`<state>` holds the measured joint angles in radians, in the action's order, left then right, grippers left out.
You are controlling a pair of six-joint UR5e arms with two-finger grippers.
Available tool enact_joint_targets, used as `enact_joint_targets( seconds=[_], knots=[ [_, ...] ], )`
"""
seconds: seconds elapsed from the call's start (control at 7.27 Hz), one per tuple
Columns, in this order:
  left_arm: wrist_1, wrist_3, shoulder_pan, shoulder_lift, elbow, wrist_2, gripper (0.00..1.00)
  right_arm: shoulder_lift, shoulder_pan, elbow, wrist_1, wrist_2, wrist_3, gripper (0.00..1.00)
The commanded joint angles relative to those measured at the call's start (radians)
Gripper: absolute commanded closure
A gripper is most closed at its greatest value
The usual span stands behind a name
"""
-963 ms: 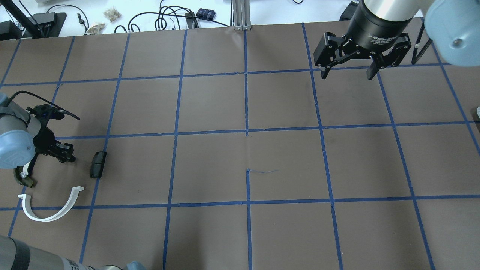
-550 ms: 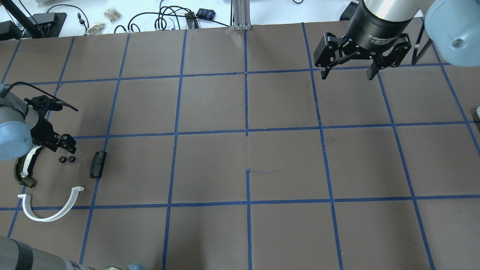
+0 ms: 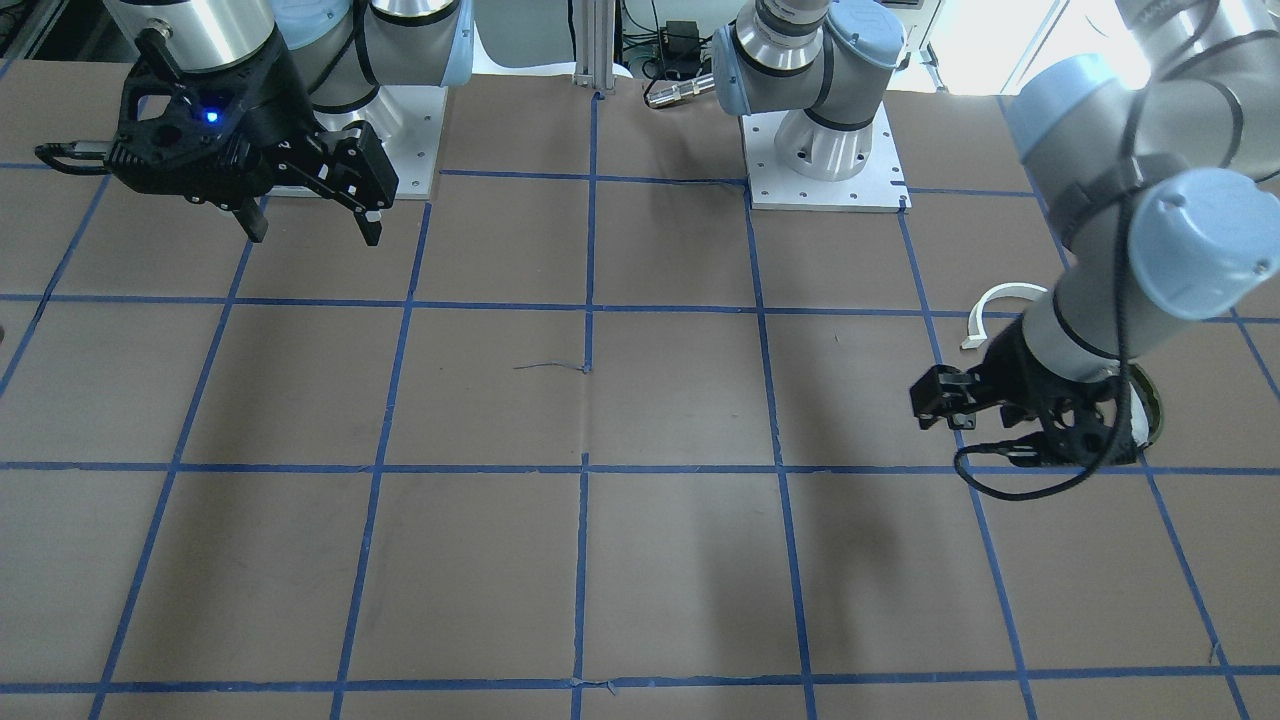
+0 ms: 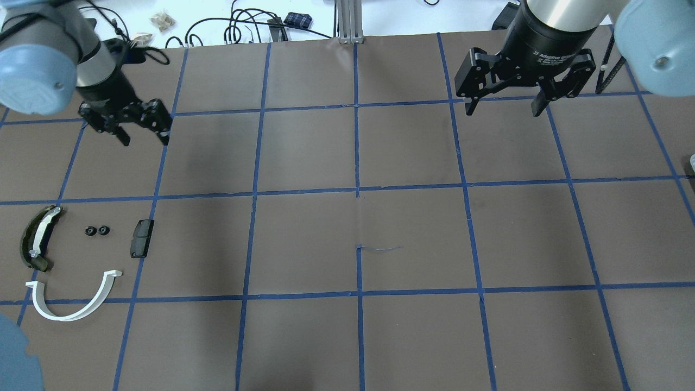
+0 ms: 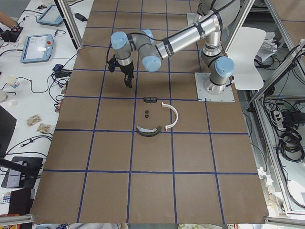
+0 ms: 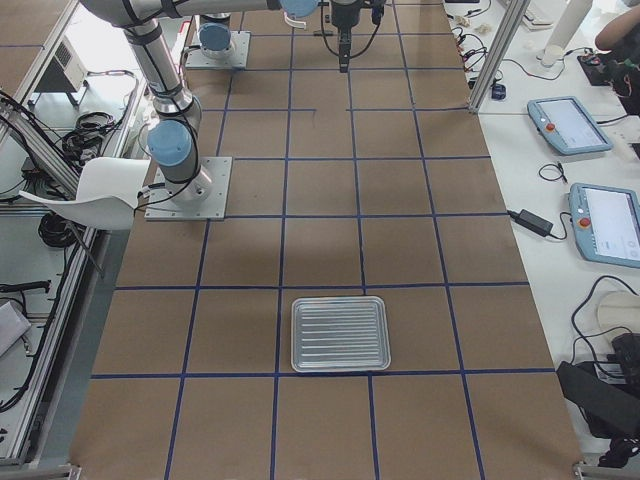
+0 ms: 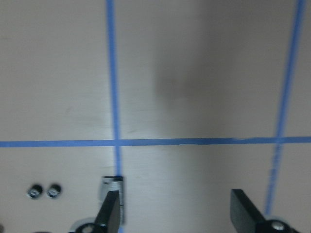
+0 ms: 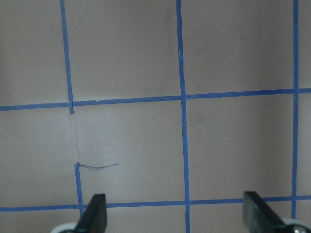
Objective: Place bearing gear from tray to pile
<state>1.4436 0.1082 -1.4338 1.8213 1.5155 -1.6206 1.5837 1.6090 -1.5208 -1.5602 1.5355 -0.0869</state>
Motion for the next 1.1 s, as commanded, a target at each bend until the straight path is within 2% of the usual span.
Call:
enact_joint_targets(
  seconds=[0.0,0.14,0.28,0.41,0.83,0.96],
  knots=[
    [0.128,-0.169,-0.143,-0.129,-0.038,0.013,0.12,-0.001,-0.001,0.001,-0.003,0.002,0.012,0.0],
    [0.179,-0.171,-0.145,-0.21,-0.015,0.027,0.11,0.001,-0.003,-0.001,0.0,0.0,0.007,0.0],
    [0.198,-0.162,-0.142,-0.264,0.014,0.091,0.12,-0.005,-0.003,-0.001,-0.006,0.0,0.009,0.0],
    [0.186,-0.151,-0.14,-0.295,0.044,0.105,0.11,-0.004,-0.003,-0.001,-0.008,0.0,0.01,0.0],
    [0.164,-0.124,-0.119,-0.317,0.034,0.071,0.01,-0.002,-0.004,-0.001,-0.009,-0.002,0.01,0.0],
    [0.181,-0.09,-0.112,-0.326,0.037,0.064,0.0,-0.002,-0.004,0.001,-0.009,-0.002,0.01,0.0]
  ],
)
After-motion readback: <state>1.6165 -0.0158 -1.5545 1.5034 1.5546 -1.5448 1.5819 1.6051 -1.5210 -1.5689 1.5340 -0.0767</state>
